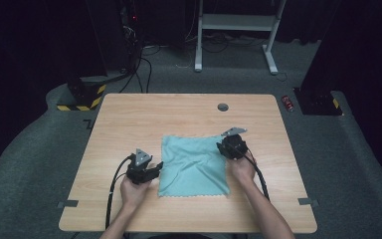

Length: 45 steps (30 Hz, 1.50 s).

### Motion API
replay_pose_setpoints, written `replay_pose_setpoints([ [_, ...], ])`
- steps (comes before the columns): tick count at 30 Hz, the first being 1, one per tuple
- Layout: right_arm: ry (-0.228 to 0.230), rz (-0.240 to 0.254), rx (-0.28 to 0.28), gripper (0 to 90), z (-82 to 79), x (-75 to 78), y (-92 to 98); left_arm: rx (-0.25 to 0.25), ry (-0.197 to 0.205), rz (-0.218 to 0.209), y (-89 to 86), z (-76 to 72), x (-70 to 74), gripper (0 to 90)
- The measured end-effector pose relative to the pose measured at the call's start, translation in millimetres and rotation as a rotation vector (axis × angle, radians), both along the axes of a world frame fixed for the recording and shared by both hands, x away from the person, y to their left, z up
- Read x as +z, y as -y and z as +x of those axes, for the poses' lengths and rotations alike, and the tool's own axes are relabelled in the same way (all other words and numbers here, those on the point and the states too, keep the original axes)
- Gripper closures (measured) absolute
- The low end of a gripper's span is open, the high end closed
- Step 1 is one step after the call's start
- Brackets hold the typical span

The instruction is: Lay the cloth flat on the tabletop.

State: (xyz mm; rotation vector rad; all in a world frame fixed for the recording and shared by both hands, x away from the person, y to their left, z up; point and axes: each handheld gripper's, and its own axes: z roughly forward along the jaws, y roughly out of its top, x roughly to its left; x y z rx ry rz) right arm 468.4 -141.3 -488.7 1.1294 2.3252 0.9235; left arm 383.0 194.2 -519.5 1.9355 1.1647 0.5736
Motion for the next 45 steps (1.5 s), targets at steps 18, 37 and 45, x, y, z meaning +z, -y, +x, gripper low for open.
replay_pose_setpoints([
  [18,-0.021,0.002,0.269,78.1,-128.9,-18.6,4.7,-0.222,-0.023,0.132,23.9,-61.0,10.7,58.2],
  [37,-0.063,-0.026,0.332,72.0,-146.6,-23.6,3.6,-0.204,-0.092,0.118,12.6,-70.2,4.5,54.0],
  [45,-0.018,0.014,0.163,72.8,-123.1,-16.7,29.9,-0.202,-0.110,0.116,18.5,-59.5,3.5,54.5],
])
